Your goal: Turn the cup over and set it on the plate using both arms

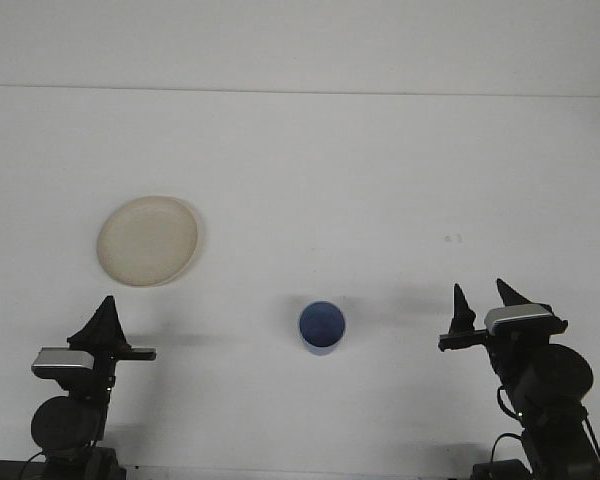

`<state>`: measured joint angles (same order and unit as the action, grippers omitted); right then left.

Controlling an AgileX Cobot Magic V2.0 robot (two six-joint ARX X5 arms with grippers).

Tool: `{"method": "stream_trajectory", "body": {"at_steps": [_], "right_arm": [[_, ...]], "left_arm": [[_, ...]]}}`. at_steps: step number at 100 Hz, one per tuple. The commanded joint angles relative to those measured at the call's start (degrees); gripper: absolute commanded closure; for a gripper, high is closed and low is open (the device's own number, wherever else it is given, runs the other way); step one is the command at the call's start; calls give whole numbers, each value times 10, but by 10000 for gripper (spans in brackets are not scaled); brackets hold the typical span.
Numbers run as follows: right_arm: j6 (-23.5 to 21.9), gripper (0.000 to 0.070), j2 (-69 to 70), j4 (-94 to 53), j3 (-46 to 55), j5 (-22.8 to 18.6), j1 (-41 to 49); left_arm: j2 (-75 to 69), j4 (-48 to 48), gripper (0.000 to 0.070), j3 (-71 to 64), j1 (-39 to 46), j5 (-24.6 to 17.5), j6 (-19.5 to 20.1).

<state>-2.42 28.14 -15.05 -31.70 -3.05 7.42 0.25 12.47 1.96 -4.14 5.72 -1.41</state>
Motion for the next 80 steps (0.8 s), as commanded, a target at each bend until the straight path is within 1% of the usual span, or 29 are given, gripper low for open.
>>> {"method": "stream_trajectory", "body": {"at_steps": [1, 72, 80], "right_arm": [[-7, 239, -1, 10, -4, 3, 1], [-5, 239, -1, 13, -4, 3, 1], [-5, 239, -1, 13, -4, 3, 1]], "left_arm": [[-1, 7, 689, -12, 0, -2, 1], [-1, 7, 689, -12, 0, -2, 0], [-1, 7, 689, -10, 0, -2, -13]]}}
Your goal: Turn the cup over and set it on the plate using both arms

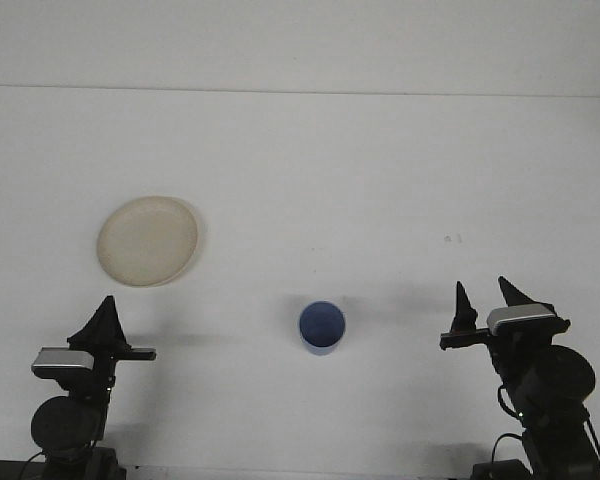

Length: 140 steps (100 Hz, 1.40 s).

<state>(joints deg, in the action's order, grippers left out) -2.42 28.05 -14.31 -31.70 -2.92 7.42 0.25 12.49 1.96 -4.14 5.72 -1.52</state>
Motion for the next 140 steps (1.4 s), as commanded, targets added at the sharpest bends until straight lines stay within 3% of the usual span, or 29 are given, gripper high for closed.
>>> {"method": "stream_trajectory", "body": {"at_steps": [1, 26, 48, 62, 86, 99, 113, 140], "right_arm": [[-5, 239, 0, 6, -4, 2, 1], [-5, 239, 0, 6, -4, 2, 1], [-5, 239, 0, 6, -4, 2, 1], [-5, 239, 0, 5, -4, 2, 1], [-6, 239, 0, 6, -4, 2, 1], [-5, 239, 0, 6, -4, 2, 1], [-5, 239, 0, 6, -4, 2, 1], [-5, 239, 0, 6, -4, 2, 1]], "left_arm": [[-1, 7, 689, -9, 0, -2, -13], [3, -45, 689, 74, 0, -2, -26], [72, -206, 688, 241, 0, -2, -26], [163, -338, 688, 370, 0, -2, -55], [329, -512, 688, 540, 0, -2, -54], [400, -587, 688, 595, 0, -27, -54], [449, -626, 688, 613, 0, -63, -52], [472, -634, 684, 613, 0, -64, -52]]}}
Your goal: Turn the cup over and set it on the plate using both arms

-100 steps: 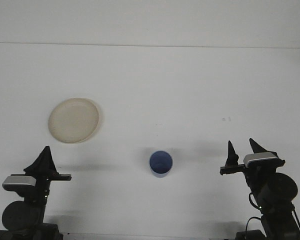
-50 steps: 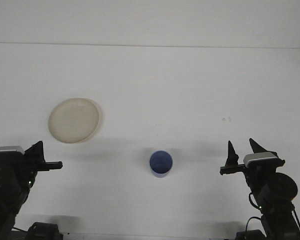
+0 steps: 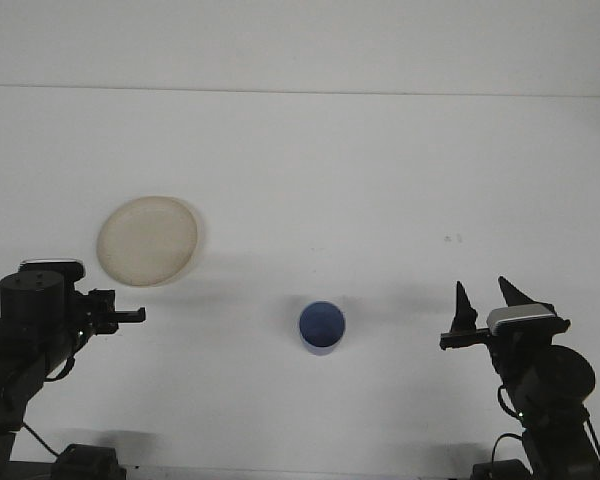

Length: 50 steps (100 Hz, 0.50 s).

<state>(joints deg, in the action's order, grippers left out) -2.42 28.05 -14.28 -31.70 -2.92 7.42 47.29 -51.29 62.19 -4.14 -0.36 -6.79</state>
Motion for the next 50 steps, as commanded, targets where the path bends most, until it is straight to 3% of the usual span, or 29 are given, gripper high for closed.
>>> {"method": "stream_trajectory", "body": {"at_steps": [1, 10, 22, 28, 50], "right_arm": [[-6, 239, 0, 6, -4, 2, 1], [-5, 239, 0, 6, -4, 2, 1], [-6, 239, 0, 6, -5, 2, 1], [-6, 239, 0, 6, -5, 2, 1], [-6, 239, 0, 6, -5, 2, 1]], "left_arm": [[2, 4, 683, 10, 0, -3, 0], [1, 3, 641, 10, 0, -3, 1], [1, -1, 360, 10, 0, -3, 0], [2, -2, 272, 10, 0, -3, 1], [5, -12, 265, 12, -1, -27, 1]]}}
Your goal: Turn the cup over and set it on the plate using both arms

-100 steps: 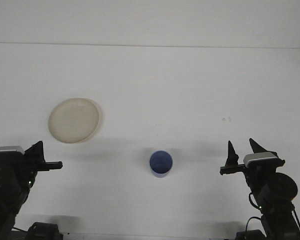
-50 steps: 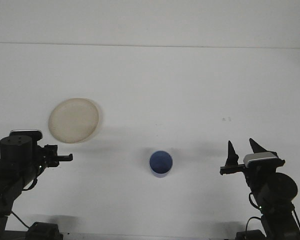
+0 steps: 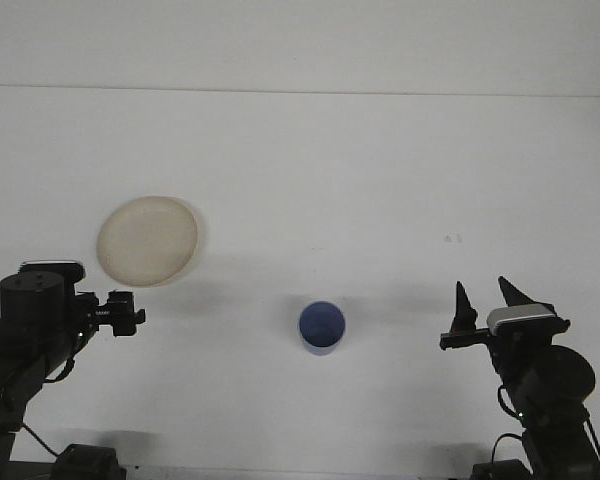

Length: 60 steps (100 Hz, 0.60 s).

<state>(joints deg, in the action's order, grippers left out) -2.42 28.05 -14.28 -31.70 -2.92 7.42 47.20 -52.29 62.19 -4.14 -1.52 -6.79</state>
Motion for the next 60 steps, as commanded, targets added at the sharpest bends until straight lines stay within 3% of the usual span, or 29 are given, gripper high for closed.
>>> {"method": "stream_trajectory", "body": {"at_steps": [1, 13, 26, 60], "right_arm": [[-6, 239, 0, 6, -5, 2, 1], [-6, 239, 0, 6, -5, 2, 1], [-6, 239, 0, 6, -5, 2, 1], [-6, 239, 0, 6, -5, 1, 1]], "left_arm": [[7, -2, 265, 12, -1, -18, 1], [23, -9, 259, 19, -13, -55, -5], [62, -24, 137, 46, -50, -65, -17], [223, -13, 156, 154, -213, -64, -38]]}}
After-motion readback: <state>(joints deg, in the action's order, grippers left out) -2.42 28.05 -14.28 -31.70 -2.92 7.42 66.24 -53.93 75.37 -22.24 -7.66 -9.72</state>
